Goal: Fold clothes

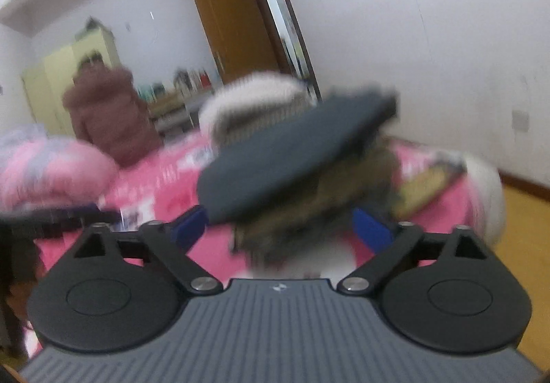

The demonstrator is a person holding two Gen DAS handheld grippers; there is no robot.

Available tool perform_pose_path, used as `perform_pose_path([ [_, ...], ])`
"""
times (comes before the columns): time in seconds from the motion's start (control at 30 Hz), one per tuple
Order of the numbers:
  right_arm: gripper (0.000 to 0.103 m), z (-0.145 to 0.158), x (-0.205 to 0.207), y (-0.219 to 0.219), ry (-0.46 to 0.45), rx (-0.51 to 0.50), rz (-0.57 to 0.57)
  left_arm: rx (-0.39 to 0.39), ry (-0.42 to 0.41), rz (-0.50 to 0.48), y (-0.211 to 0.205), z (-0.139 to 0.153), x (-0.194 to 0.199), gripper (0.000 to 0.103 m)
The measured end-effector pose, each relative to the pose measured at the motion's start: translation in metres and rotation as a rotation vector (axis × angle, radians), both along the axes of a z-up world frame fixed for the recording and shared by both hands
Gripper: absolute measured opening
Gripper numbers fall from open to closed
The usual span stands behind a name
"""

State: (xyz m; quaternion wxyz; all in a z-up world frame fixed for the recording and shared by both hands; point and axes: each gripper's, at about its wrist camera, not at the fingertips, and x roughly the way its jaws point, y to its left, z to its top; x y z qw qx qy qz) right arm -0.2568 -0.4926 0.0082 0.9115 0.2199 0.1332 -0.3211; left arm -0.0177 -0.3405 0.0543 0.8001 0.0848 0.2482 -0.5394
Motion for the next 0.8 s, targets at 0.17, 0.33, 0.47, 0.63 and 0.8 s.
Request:
perform_pose_path([
  [0.17, 0.098, -0.007, 0.024, 0.035, 0.105, 0.038, 0.004, 0.029, 0.008, 0.081, 0.024, 0.004, -0.019, 0.103],
  [0.33, 0.102, 0.008, 0.031, 0.057, 0.182, -0.017, -0.051, 0.025, -0.043, 0.108, 0.038, 0.008, -0.036, 0.103],
  [0.47, 0.102, 0.016, 0.03, 0.071, 0.266, -0.072, -0.101, 0.05, -0.039, 0.126, 0.042, 0.009, -0.039, 0.103],
  [0.63, 0.102, 0.023, 0.029, 0.083, 0.311, -0.11, -0.136, 0.036, -0.021, 0.129, 0.046, 0.01, -0.041, 0.103],
  [0.8, 0.102, 0.025, 0.033, 0.095, 0.376, -0.171, -0.195, 0.028, -0.056, 0.152, 0.045, 0.012, -0.045, 0.103],
])
